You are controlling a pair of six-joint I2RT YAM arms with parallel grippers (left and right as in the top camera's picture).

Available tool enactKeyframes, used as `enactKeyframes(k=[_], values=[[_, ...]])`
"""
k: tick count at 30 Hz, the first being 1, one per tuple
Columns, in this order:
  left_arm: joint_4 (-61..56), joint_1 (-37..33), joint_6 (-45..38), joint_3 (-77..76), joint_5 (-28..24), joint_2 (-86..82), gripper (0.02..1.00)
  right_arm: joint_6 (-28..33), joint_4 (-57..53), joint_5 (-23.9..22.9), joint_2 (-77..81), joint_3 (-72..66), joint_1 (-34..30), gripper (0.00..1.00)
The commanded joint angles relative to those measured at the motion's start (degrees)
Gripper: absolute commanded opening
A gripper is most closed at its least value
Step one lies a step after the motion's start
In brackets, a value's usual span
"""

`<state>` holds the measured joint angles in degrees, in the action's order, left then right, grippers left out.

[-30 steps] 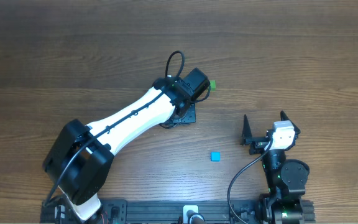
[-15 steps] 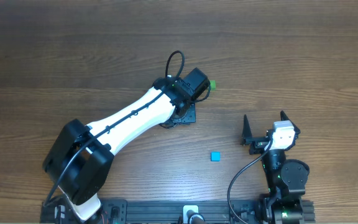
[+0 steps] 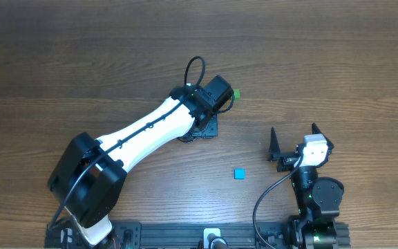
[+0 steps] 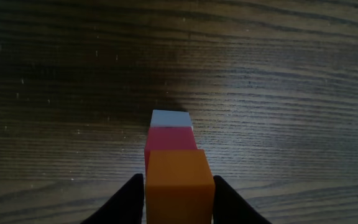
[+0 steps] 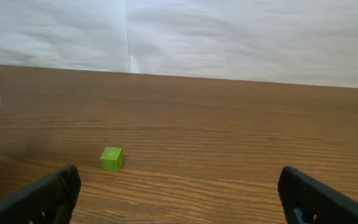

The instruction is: Stack Cubes

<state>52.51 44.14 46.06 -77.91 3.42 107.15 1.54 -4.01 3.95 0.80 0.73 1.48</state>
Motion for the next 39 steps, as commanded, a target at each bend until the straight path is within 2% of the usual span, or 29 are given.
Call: enactKeyframes(k=[1, 4, 8, 16, 20, 25, 32, 39], values=[[-0.15, 0.0, -0.63, -1.14, 1.16, 0.66, 0.52, -0.17, -0.04, -0.59, -0.42, -0.44, -0.04, 0.993], [-0.22, 0.0, -0.61, -1.14, 1.92, 0.39, 0.998, -0.17, -0.04, -0.59, -0.42, -0.44, -0.04, 0.993], [-1.31, -0.04, -0.63, -1.16, 4.11, -1.88, 0.998, -0.17, -0.04, -0.59, -0.42, -0.44, -0.04, 0.993], [-9.33, -3.89, -1.75, -1.11, 14.47, -20.24, 0.998, -0.17, -0.04, -0.59, -0.42, -0.44, -0.04, 0.993], [-14.45, -6.36, -9.33, -0.7, 16.65, -29.86, 0.998, -0.17, -0.04, -0.59, -0.42, -0.44, -0.04, 0.993], [-21.27, -12.72, -17.49, 2.49, 16.33, -39.23, 0.998, -0.17, -0.04, -0.59, -0.42, -0.44, -0.04, 0.991], [-31.43, -28.11, -28.17, 13.46, 4.07, -52.17, 0.998, -0.17, -0.04, -0.59, -0.42, -0.44, -0.04, 0.993], [-41.66, -42.62, -35.26, 34.25, -5.95, -72.3, 0.996, -0.17, -0.04, -0.59, -0.42, -0.44, -0.04, 0.993]])
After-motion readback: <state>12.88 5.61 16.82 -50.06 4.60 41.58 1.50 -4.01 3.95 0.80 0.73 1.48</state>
